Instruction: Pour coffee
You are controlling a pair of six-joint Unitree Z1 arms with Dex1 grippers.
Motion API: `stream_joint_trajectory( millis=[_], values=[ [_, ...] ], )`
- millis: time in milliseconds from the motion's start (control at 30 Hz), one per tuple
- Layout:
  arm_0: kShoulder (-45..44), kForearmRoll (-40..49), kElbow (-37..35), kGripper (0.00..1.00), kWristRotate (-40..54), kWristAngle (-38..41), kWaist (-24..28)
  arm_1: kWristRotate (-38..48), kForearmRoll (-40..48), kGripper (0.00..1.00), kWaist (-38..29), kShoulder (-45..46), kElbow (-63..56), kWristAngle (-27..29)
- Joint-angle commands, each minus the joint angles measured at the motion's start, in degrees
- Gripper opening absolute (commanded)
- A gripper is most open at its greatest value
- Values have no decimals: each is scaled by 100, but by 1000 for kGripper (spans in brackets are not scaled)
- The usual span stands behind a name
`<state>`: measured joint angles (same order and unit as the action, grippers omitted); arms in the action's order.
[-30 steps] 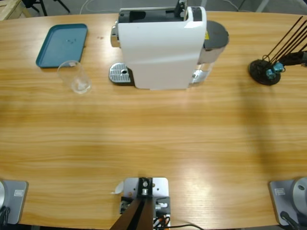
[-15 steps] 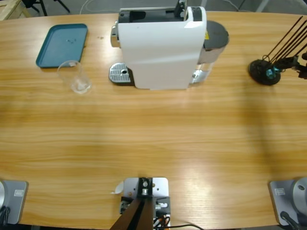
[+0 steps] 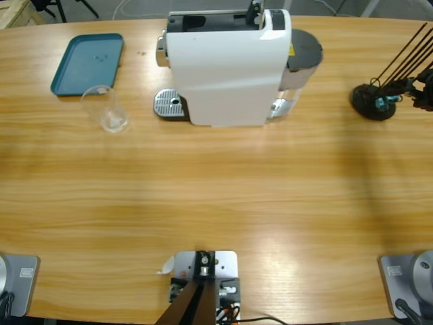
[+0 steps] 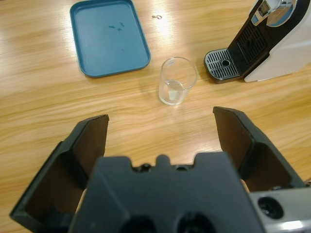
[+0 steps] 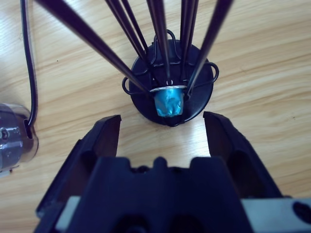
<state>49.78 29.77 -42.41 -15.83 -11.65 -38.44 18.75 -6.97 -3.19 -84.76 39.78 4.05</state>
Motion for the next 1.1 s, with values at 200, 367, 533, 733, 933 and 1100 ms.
stream_joint_trajectory(
  millis=[200,367,533,733,933,1100],
  values=[
    [111,-41,206,927,53,-83,65,164,249,720,55,-462,-225,81],
    [111,-41,206,927,53,-83,65,199,258,720,55,-510,-225,141],
    [128,-46,208,927,53,-83,65,199,258,720,55,-480,-243,183],
    [128,-41,212,927,53,-83,65,171,258,486,55,-462,-239,180],
    [128,-41,213,927,53,-83,65,155,258,342,55,-533,-209,148],
    [128,-41,215,927,53,-83,65,155,267,310,55,-545,-216,138]
  ],
)
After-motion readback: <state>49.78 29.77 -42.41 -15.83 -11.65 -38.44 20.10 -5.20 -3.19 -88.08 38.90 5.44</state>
